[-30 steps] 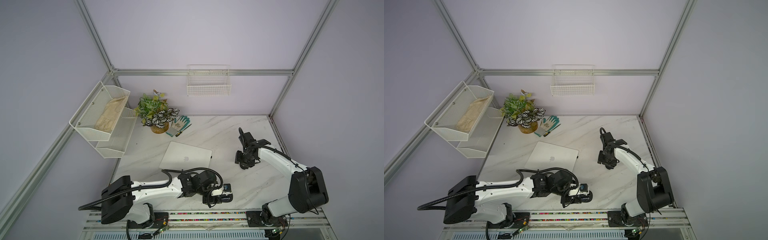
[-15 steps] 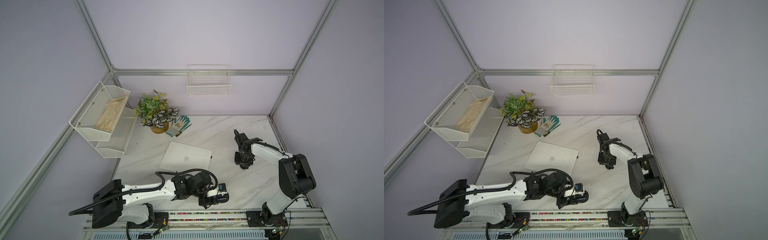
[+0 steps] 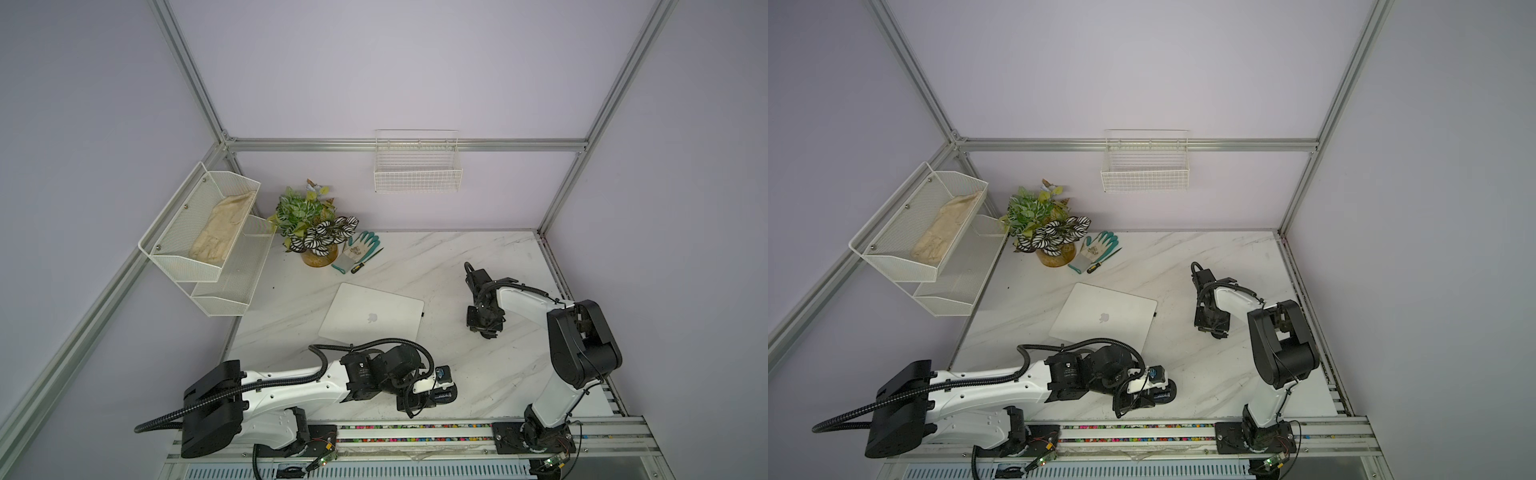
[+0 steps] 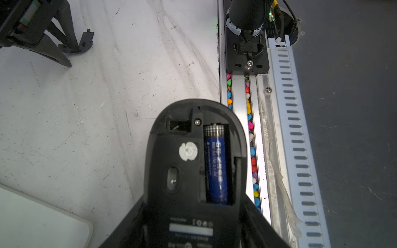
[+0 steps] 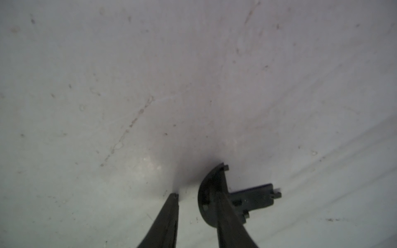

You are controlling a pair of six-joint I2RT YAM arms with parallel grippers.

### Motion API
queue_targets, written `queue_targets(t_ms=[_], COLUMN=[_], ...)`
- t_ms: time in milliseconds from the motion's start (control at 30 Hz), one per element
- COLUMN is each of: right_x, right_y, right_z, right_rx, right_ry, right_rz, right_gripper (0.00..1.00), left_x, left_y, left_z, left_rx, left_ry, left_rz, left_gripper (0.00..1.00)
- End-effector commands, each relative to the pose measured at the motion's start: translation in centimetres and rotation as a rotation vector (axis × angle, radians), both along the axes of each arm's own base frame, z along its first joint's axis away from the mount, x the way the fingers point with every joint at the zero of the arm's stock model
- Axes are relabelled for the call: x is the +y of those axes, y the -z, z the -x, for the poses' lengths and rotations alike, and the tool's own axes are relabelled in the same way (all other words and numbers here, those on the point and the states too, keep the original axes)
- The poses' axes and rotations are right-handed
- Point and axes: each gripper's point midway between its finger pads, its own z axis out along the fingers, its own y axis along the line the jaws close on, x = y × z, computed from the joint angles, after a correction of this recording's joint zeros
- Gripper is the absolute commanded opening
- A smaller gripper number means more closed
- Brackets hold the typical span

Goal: Insert the wireless mouse receiver into the laptop
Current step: Pick up the lid from the center of the board.

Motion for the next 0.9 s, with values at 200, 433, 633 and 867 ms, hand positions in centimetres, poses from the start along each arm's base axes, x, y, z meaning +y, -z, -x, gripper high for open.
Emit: queue_targets(t_ms=[200,433,633,867], right_x=[-0.4,-0.4,-0.3,0.4], right_y=[1.3,1.1,0.8,-1.1], right_z=[0.8,0.6,0.2,-0.6], right_rx=[0.010,-0.003,-0.020,-0.069], right_ry=[0.004,0.008,0.008,0.003], right_rz=[0.022,0.023,0.016,-0.023], right_gripper=[0.23,0.16,0.08,0.02], left_x=[0.1,0.3,0.3,0.4], left_y=[-0.9,-1.1,-1.3,-1.5], left_z=[-0.4,-0.6,-0.7,-0.9], left_rx=[-0.020,-0.031,-0.038,-0.043], left_ry=[-0.026,-0.037,-0.043,-0.057], left_rz=[0.051,0.055,0.058,0.064], left_gripper=[0.30,0.30,0.31,0.31])
